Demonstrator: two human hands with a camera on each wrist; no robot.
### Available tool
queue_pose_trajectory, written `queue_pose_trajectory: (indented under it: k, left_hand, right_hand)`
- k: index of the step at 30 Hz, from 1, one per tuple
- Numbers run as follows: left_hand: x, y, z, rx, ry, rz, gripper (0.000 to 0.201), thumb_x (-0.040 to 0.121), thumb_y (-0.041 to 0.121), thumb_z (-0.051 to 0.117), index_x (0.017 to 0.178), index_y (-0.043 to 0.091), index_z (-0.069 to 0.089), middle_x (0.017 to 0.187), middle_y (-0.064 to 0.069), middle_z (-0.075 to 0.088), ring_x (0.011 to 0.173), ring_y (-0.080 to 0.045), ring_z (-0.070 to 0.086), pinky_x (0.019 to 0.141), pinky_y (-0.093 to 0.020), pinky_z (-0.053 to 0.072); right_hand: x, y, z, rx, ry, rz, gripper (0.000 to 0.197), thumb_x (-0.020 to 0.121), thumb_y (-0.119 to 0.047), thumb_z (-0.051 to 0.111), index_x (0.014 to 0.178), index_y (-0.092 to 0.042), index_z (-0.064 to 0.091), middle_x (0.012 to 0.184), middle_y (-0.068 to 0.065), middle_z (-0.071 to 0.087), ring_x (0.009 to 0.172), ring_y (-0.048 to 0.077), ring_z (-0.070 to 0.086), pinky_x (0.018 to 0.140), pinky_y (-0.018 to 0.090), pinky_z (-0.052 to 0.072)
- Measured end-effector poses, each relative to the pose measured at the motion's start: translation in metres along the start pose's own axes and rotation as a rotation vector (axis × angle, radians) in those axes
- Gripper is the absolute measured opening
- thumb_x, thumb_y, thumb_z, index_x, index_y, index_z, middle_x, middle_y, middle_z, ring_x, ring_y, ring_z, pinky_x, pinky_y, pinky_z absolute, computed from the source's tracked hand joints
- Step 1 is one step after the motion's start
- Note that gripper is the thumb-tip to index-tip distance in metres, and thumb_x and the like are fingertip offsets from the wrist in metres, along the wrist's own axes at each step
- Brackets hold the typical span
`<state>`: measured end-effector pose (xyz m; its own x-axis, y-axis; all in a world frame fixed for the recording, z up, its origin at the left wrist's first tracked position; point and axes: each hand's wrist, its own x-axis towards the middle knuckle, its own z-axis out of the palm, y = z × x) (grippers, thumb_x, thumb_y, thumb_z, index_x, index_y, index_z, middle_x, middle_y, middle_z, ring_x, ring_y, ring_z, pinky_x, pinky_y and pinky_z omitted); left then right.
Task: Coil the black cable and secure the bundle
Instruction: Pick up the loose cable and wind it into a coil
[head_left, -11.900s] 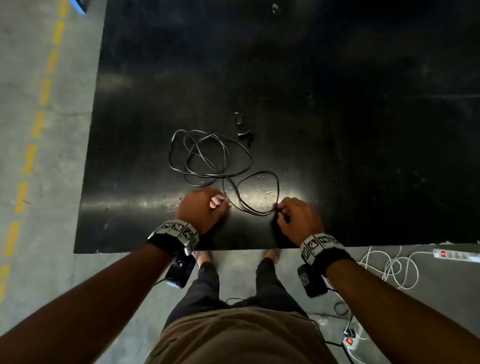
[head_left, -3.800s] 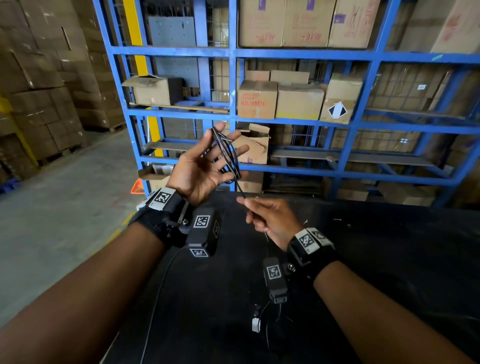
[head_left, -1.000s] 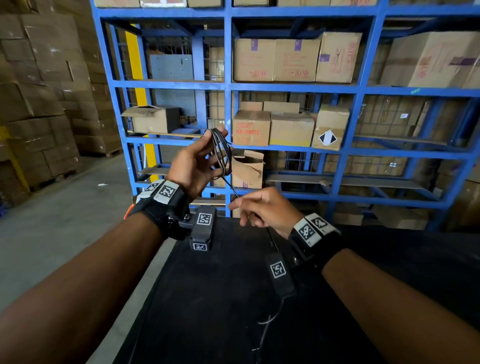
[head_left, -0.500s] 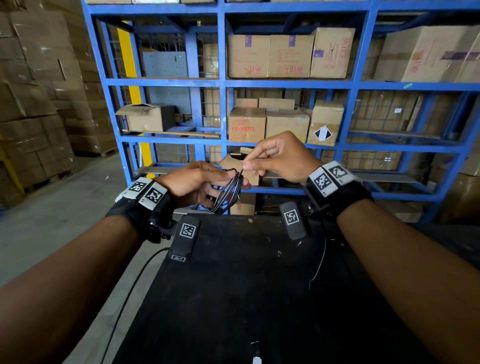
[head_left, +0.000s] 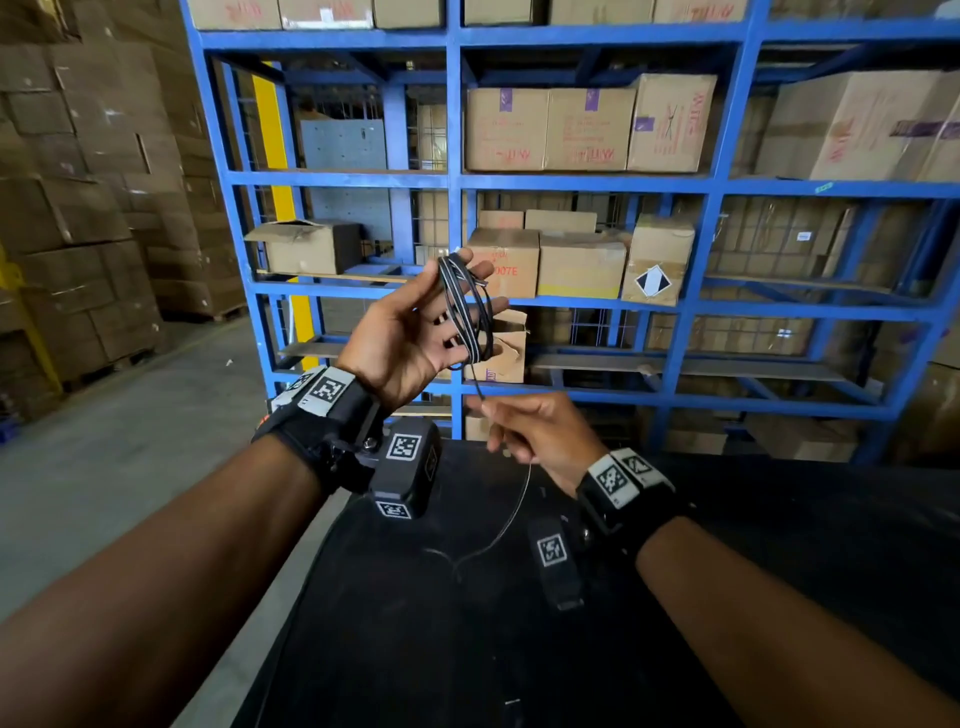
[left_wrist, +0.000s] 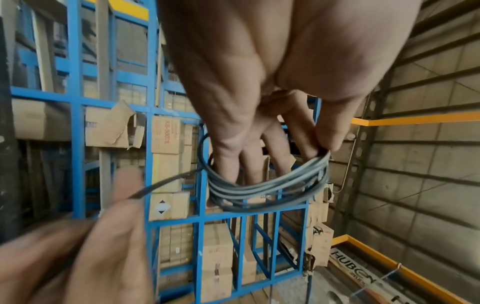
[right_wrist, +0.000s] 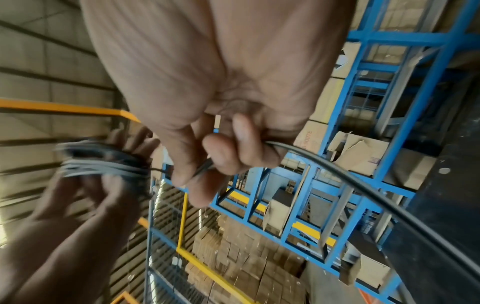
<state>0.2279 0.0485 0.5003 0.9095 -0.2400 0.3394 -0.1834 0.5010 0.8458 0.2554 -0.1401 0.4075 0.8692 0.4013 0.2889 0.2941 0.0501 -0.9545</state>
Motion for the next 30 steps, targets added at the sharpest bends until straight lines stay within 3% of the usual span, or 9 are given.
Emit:
queue_pose_trajectory:
  k: [3, 8, 12, 16, 19, 21, 23, 26, 30]
  left_hand:
    - [0.000, -0.002, -0.005, 0.257, 0.122, 0.037, 0.035, 0.108, 0.032, 0.049, 0.124, 0.015, 0.074, 0.134, -0.006, 0.073, 0.130, -0.037, 0.064, 0.109, -0.060, 0.046]
    - [-0.007, -0.011, -0.023, 0.640, 0.116, -0.013, 0.061, 0.091, 0.046, 0.075, 0.117, -0.008, 0.072, 0.113, -0.034, 0.070, 0.096, -0.033, 0.058, 0.086, -0.047, 0.051]
    - [-0.017, -0.009, -0.027, 0.880, 0.064, -0.121, 0.027, 0.100, 0.030, 0.066, 0.099, 0.010, 0.083, 0.079, 0.004, 0.081, 0.069, -0.001, 0.071, 0.068, -0.023, 0.053]
    - [-0.025, -0.014, -0.025, 0.966, -0.066, -0.266, 0.043, 0.103, 0.022, 0.062, 0.064, 0.021, 0.079, 0.041, 0.015, 0.046, 0.036, -0.001, 0.042, 0.047, -0.015, 0.036]
    - [-0.031, -0.016, -0.024, 0.861, -0.149, -0.395, 0.037, 0.098, 0.031, 0.069, 0.111, -0.002, 0.078, 0.056, 0.006, 0.063, 0.048, -0.008, 0.052, 0.057, -0.022, 0.042]
    - [-0.033, -0.016, -0.021, 0.729, -0.221, -0.468, 0.041, 0.096, 0.034, 0.072, 0.120, 0.001, 0.076, 0.104, -0.017, 0.081, 0.089, -0.031, 0.075, 0.083, -0.037, 0.057]
    - [-0.035, -0.016, -0.018, 0.557, -0.312, -0.490, 0.040, 0.098, 0.031, 0.063, 0.125, 0.003, 0.074, 0.136, -0.022, 0.069, 0.125, -0.045, 0.066, 0.102, -0.050, 0.056]
    - [-0.037, -0.020, -0.017, 0.234, -0.453, -0.445, 0.042, 0.103, 0.034, 0.046, 0.130, 0.011, 0.069, 0.149, -0.012, 0.062, 0.142, -0.050, 0.049, 0.112, -0.064, 0.045]
    - [-0.033, -0.029, -0.012, -0.111, -0.598, -0.305, 0.040, 0.105, 0.035, 0.045, 0.129, 0.013, 0.067, 0.151, -0.008, 0.060, 0.144, -0.053, 0.043, 0.112, -0.077, 0.030]
  right_hand:
    - [-0.007, -0.005, 0.005, -0.033, -0.010, 0.004, 0.026, 0.095, -0.013, 0.068, 0.113, 0.004, 0.074, 0.077, 0.032, 0.068, 0.045, 0.011, 0.044, 0.041, 0.017, 0.028]
    - [-0.013, -0.033, -0.005, -0.304, -0.054, -0.068, 0.021, 0.092, -0.014, 0.072, 0.105, 0.002, 0.077, 0.064, 0.014, 0.067, 0.050, 0.009, 0.052, 0.046, 0.012, 0.036]
    - [-0.008, -0.057, -0.020, -0.556, -0.051, -0.193, 0.015, 0.087, -0.013, 0.078, 0.096, -0.001, 0.080, 0.068, 0.016, 0.075, 0.052, 0.007, 0.063, 0.059, 0.013, 0.051]
    - [-0.001, -0.079, -0.034, -0.627, -0.056, -0.273, 0.010, 0.086, -0.010, 0.078, 0.092, -0.003, 0.081, 0.068, 0.011, 0.076, 0.056, 0.007, 0.067, 0.067, 0.019, 0.056]
    - [0.004, -0.087, -0.039, -0.571, -0.064, -0.316, 0.013, 0.085, -0.010, 0.078, 0.092, 0.001, 0.080, 0.068, 0.010, 0.074, 0.058, 0.007, 0.068, 0.068, 0.019, 0.058]
    - [0.006, -0.086, -0.039, -0.505, -0.073, -0.330, 0.015, 0.086, -0.008, 0.078, 0.094, 0.005, 0.078, 0.069, 0.015, 0.072, 0.056, 0.007, 0.065, 0.064, 0.016, 0.055]
    - [0.006, -0.080, -0.038, -0.370, -0.063, -0.307, 0.017, 0.086, -0.009, 0.077, 0.096, 0.005, 0.077, 0.070, 0.019, 0.069, 0.048, 0.006, 0.055, 0.053, 0.013, 0.045]
    - [0.006, -0.067, -0.033, -0.004, -0.061, -0.236, 0.022, 0.077, -0.024, 0.081, 0.090, -0.006, 0.079, 0.080, 0.033, 0.061, 0.043, 0.005, 0.041, 0.052, 0.019, 0.037]
    - [0.003, -0.042, -0.026, 0.358, -0.020, -0.117, 0.014, 0.068, -0.023, 0.083, 0.077, -0.013, 0.079, 0.071, 0.010, 0.063, 0.049, 0.007, 0.050, 0.047, 0.017, 0.042]
